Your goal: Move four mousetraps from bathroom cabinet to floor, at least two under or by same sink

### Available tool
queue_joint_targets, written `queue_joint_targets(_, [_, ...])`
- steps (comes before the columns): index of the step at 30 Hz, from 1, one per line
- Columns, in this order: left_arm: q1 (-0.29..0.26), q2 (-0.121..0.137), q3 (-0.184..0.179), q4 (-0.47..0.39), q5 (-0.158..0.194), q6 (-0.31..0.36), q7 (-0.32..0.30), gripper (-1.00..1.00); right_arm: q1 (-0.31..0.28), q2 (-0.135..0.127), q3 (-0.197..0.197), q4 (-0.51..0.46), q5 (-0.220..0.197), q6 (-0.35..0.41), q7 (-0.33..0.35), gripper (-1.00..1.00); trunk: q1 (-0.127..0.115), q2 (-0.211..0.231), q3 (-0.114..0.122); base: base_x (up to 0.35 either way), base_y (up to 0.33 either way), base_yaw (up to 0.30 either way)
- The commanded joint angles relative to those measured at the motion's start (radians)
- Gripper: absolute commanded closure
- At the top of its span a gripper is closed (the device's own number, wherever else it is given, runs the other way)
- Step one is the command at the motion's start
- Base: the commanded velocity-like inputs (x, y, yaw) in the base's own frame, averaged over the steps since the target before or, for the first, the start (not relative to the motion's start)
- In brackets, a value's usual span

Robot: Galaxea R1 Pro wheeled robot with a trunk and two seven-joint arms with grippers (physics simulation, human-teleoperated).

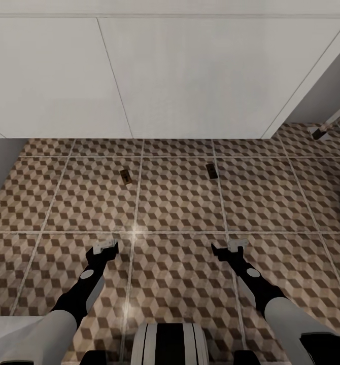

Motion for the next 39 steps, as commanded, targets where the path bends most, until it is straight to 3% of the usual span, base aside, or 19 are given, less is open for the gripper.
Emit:
queue_joint_targets(1, [0.0, 0.0, -0.003, 0.001, 0.01, -0.004, 0.002, -1.0, 0.0, -0.001, 0.006, 0.001, -0.004, -0.003, -0.001, -1.0, -0.001, 0.0, 0.004, 0.0, 0.0, 0.0])
queue_joint_targets(39, [0.0, 0.0, -0.004, 0.001, 0.006, 0.001, 0.006, -1.0, 0.0, -0.001, 0.006, 0.001, -0.001, -0.005, -0.001, -1.0, -0.018, 0.009, 0.15, 0.0, 0.0, 0.0])
